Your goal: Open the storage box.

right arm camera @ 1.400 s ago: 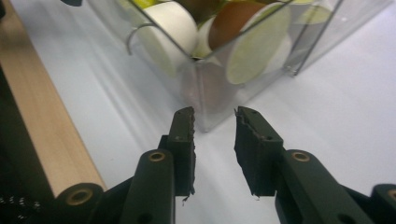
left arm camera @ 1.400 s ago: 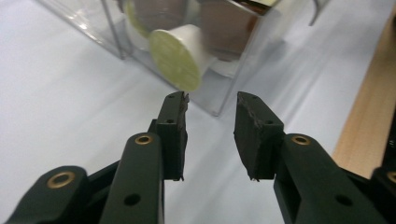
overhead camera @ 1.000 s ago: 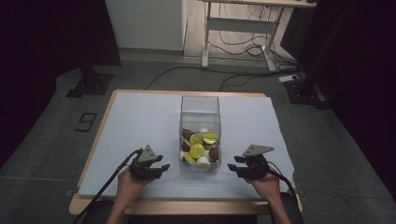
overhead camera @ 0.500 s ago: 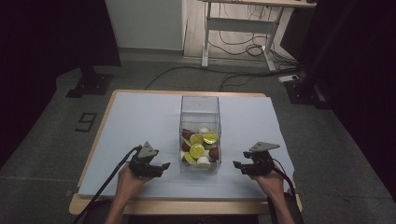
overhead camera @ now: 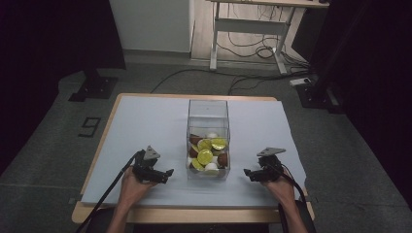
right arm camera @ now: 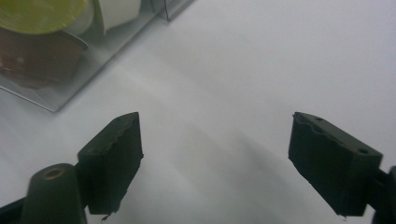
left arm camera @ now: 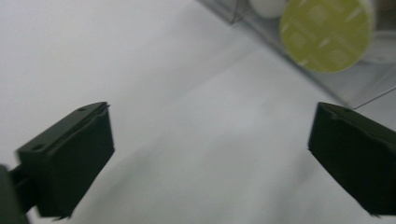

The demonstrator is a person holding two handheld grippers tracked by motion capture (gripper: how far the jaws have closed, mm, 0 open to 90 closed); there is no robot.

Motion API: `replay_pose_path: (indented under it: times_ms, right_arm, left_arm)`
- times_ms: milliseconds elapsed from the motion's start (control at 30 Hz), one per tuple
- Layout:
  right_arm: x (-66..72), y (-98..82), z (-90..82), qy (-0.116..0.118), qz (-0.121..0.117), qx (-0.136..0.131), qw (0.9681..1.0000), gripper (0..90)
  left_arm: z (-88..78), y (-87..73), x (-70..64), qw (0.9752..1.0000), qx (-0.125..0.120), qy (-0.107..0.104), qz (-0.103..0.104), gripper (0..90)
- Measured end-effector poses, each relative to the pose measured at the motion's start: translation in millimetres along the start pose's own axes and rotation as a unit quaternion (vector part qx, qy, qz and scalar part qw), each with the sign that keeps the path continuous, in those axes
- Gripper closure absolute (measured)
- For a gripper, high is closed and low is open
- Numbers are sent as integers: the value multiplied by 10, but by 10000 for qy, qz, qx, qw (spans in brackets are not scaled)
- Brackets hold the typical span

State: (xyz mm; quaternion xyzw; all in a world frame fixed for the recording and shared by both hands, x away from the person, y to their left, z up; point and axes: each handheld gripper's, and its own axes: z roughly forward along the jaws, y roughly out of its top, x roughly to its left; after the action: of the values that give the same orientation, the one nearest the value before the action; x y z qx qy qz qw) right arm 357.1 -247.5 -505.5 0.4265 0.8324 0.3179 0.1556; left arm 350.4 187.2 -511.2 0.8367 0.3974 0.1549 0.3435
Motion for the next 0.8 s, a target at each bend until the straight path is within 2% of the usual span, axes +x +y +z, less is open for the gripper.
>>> replay_pose_path:
  times_ms: [233, 267, 300, 400, 567, 800]
  right_arm:
    - [9, -23, 95, -47, 55, 211, 9998, 134]
    - [8, -27, 105, -56, 42, 247, 9997, 132]
    - [8, -32, 115, -64, 39, 288, 9996, 123]
    - [17, -53, 164, -87, 31, 482, 9988, 53]
    - [14, -81, 188, -129, 81, 387, 9991, 4]
    - [7, -113, 190, -101, 63, 270, 9996, 0]
  left_arm:
    - [108, -51, 6, 9990, 330, 289, 128, 0]
    - [126, -60, 6, 9988, 368, 288, 128, 0]
    - [128, -67, 16, 9991, 334, 243, 43, 0]
    - [135, -96, 49, 9995, 275, 134, -117, 0]
    - [137, -97, 46, 9995, 282, 146, -95, 0]
    - [139, -99, 44, 9995, 278, 151, -93, 0]
